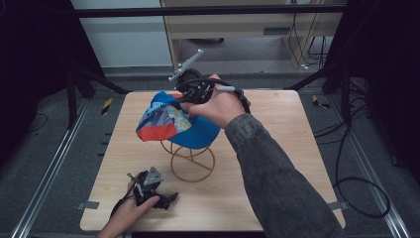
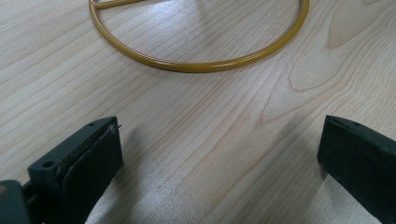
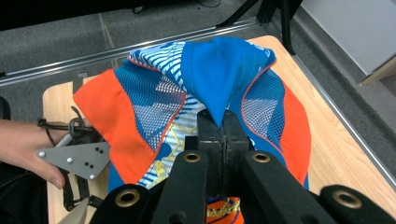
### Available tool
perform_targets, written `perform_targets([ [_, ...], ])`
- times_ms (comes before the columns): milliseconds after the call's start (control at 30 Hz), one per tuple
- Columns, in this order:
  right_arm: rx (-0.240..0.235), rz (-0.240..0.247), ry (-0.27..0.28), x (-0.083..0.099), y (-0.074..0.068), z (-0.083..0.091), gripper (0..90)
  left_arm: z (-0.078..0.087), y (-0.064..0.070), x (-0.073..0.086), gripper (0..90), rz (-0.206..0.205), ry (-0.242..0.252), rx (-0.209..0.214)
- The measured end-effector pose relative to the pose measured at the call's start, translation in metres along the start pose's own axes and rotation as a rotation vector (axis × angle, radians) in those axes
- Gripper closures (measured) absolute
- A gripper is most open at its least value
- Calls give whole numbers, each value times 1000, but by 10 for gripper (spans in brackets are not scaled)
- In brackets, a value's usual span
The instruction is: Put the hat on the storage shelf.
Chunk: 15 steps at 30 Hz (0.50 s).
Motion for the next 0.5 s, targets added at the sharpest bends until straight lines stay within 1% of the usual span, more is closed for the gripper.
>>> perform_targets([
  [200, -7, 9, -10, -1, -3, -6, 895, 0, 0, 0, 0, 0, 0, 0],
  [233, -7, 18, -24, 0, -4, -9, 894, 0, 0, 0, 0, -3, -1, 1],
  [333, -6, 23, -43, 2, -5, -13, 891, 0, 0, 0, 0, 0, 1, 1],
  [500, -9, 26, -53, 3, -6, -16, 888, 0, 0, 0, 0, 0, 1, 1],
])
Point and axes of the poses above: each handheld gripper's, and its own axes: z roughly backward along the jaws, x roughly out of its underside, y roughly to its right, the point moved 5 cm from there along -z, roughly forward along the jaws, and after that the axes turned 9 degrees about -y, right-handed, at the moved point
